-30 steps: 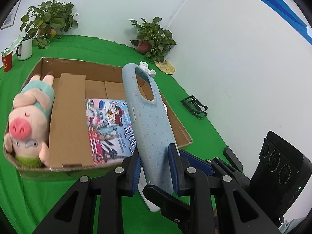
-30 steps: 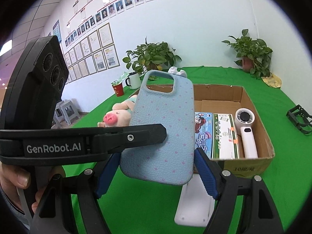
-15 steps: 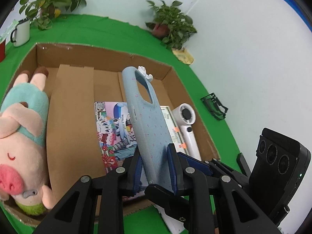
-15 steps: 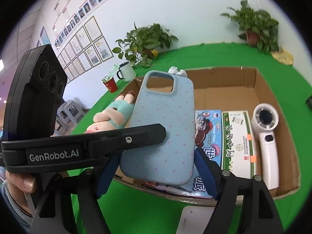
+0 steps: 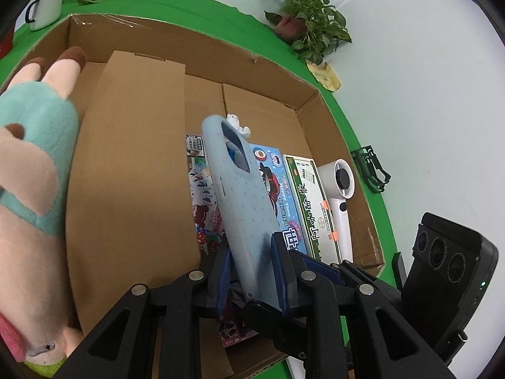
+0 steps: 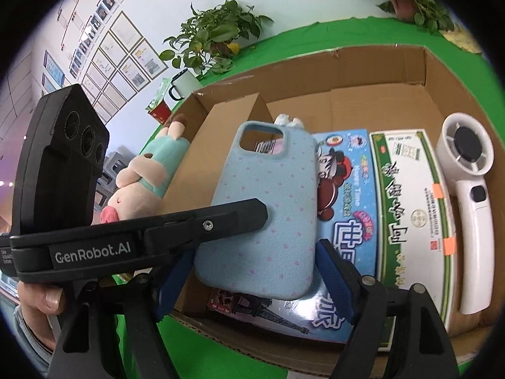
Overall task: Organize objects
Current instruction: 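Lower the phone case onto the picture-book box and open the left gripper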
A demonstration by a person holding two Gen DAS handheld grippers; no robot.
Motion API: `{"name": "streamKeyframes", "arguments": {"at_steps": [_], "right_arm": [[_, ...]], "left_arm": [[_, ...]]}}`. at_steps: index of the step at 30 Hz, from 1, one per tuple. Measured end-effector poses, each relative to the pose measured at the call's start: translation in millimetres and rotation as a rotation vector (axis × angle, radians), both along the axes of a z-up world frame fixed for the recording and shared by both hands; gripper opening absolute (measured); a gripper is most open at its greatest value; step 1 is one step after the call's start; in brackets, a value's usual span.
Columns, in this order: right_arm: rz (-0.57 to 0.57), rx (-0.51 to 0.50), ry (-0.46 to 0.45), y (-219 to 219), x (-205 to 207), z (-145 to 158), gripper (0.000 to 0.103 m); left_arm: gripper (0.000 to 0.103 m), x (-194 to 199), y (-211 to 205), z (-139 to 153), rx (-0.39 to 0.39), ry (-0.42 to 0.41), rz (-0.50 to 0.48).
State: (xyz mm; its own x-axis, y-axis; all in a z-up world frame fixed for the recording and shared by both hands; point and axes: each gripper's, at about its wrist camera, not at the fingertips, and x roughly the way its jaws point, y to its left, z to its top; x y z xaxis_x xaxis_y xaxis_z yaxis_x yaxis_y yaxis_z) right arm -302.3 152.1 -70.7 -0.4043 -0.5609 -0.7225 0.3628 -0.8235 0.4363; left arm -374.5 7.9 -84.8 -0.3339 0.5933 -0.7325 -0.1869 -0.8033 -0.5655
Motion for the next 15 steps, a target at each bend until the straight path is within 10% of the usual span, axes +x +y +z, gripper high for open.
{"name": "streamKeyframes", "arguments": {"at_steps": [15], "right_arm": [[0.072, -0.004, 0.037, 18, 2, 15, 0.08]], "left_arm": [[0.037, 39, -50, 38, -0.096, 0.125, 0.097]]}}
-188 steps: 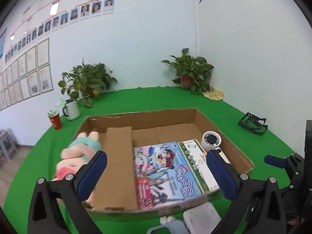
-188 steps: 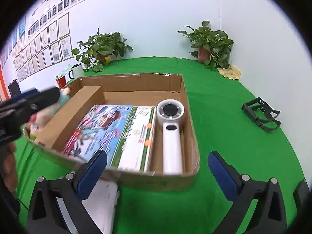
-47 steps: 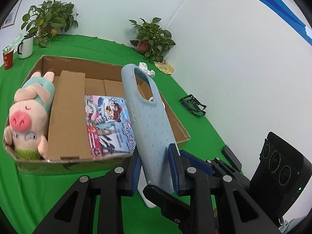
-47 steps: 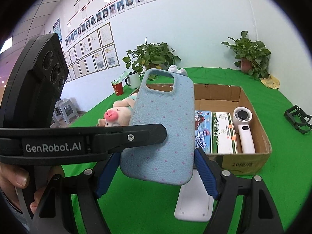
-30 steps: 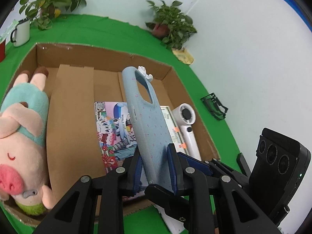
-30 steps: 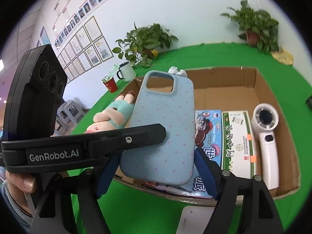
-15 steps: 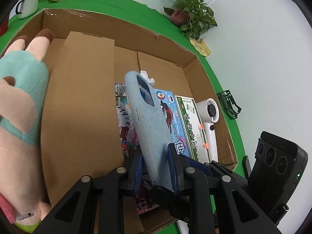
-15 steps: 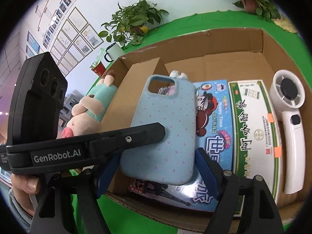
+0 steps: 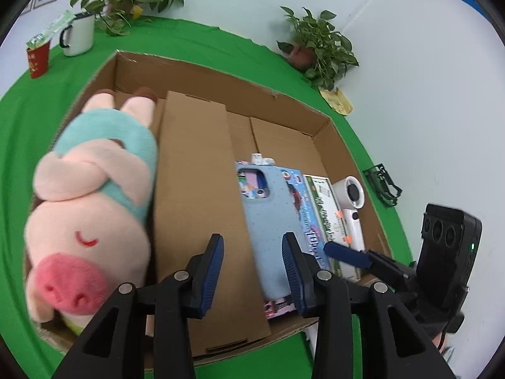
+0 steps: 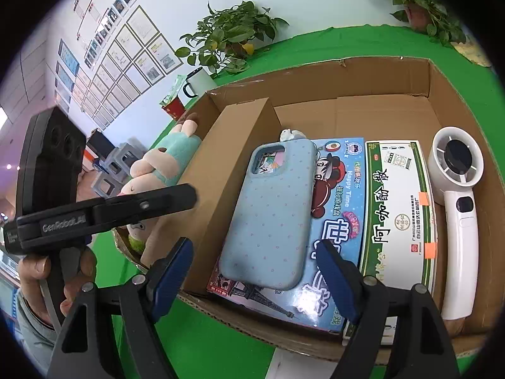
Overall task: Organize objects
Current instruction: 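Lower the phone case onto the picture-book box and open the left gripper, then withdraw the left gripper and reach toward the white rectangular case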
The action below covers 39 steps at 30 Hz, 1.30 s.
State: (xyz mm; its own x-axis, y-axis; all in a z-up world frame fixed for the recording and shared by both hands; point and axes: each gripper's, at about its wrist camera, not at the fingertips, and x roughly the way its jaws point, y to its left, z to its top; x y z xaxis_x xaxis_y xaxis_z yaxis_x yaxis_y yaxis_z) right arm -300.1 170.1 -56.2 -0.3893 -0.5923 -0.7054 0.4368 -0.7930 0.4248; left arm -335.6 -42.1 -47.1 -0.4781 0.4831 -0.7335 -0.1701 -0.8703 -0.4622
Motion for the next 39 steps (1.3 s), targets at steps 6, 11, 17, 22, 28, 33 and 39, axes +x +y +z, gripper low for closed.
{"name": "streamKeyframes", "arguments": {"at_steps": [6, 11, 17, 22, 28, 33, 39], "right_arm": [[-0.006, 0.008, -0.024, -9, -16, -13, 0.076], [0.021, 0.047, 0.004, -21, -8, -15, 0.076], [0.015, 0.052, 0.064, -20, 1, -4, 0.076], [-0.029, 0.119, 0.254, -12, 32, 17, 0.103], [-0.081, 0.173, 0.365, -1, 59, 26, 0.102], [-0.108, 0.222, 0.406, 5, 80, 26, 0.102], [-0.155, 0.245, 0.41, 35, 116, 20, 0.102]], "left_arm": [[0.037, 12, -8, -1, -0.012, 0.007, 0.003], [0.037, 22, -3, 4, -0.035, 0.056, -0.008], [0.059, 42, 2, 24, -0.127, 0.191, 0.053], [0.096, 81, 8, 53, -0.265, 0.432, 0.17], [0.103, 121, 28, 67, -0.39, 0.586, 0.238], [0.103, 139, 39, 58, -0.427, 0.586, 0.269], [0.103, 164, 55, 36, -0.411, 0.548, 0.28]]}}
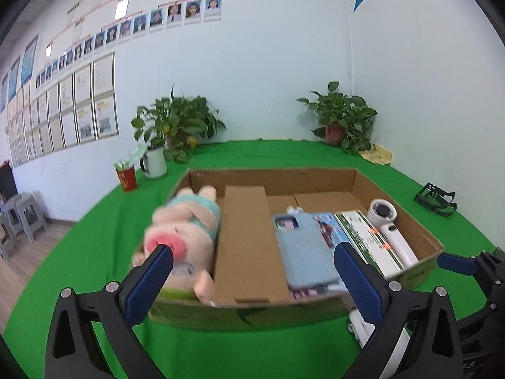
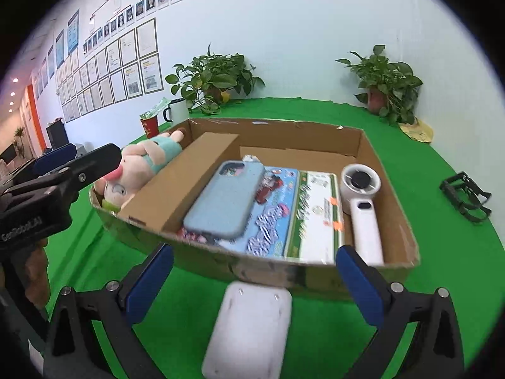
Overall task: Organize objects
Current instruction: 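Withdraw the left gripper and reach toward the white rectangular case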
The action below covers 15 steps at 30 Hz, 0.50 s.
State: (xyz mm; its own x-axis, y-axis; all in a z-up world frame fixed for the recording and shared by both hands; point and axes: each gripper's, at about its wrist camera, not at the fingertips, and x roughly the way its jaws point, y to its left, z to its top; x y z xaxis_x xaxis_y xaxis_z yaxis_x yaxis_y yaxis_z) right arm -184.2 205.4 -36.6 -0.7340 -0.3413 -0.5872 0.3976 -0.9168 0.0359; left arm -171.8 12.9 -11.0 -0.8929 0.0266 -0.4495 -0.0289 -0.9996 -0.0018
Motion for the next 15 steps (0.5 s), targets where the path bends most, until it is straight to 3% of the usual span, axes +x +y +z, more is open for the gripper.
{"name": "streamKeyframes", "arguments": {"at_steps": [6, 11, 15], "right_arm": [[0.015, -0.04, -0.055, 21, 20, -14, 0.102], [0.023, -0.035, -0.148, 27, 29, -40, 0.102], [0.059, -0.003, -0.16, 16, 37, -49, 0.102]], "left_arm": [[0.103, 9, 24, -29, 0.034, -0.1, -0.057], [0.103, 3, 29, -49, 0.161, -0.231, -0.158], [0.103, -11, 35, -65, 0.245, -0.348, -0.232]]}}
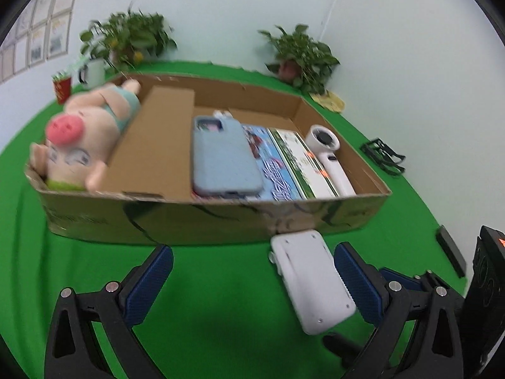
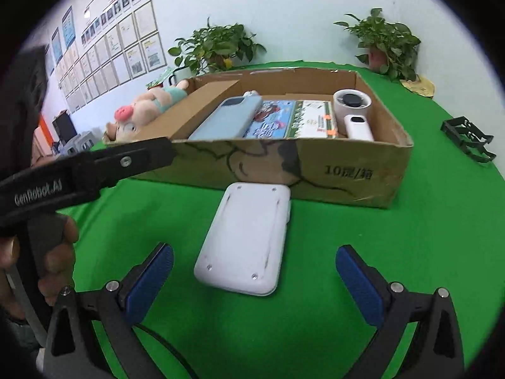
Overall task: Organize objects
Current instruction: 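Withdraw the left gripper and reach toward the white rectangular case, then grasp the white rectangular case by its edge with the left gripper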
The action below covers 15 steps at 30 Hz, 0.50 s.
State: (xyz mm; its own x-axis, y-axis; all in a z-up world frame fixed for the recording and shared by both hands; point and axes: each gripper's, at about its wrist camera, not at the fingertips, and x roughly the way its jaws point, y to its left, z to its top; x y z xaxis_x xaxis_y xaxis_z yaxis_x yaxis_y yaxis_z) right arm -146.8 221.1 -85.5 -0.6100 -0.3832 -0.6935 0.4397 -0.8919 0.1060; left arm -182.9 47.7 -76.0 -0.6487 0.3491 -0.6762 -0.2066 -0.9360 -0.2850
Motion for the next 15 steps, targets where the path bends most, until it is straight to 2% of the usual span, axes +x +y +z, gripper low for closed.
{"name": "streamKeyframes", "arguments": {"at_steps": [5, 9, 11, 14, 15], "right_arm": [[0.026, 0.028, -0.004, -11, 0, -5, 0.101], [0.027, 0.042, -0.023, -12, -2, -12, 0.092], [0.022, 0.036, -0.04, -11, -4, -15, 0.088], [0.012, 0.029, -0.051, -10, -7, -16, 0.08], [0.013, 0.03, -0.052, -11, -7, -17, 0.079]], "left_arm": [[0.102, -19, 14, -25, 0.095, -0.131, -0.09], [0.1, -30, 16, -49, 0.279, -0.288, -0.158], [0.1, -31, 13, -50, 0.316, -0.277, -0.147], [0.096, -33, 12, -53, 0.35, -0.299, -0.154], [0.092, -33, 13, -54, 0.351, -0.304, -0.158]]}}
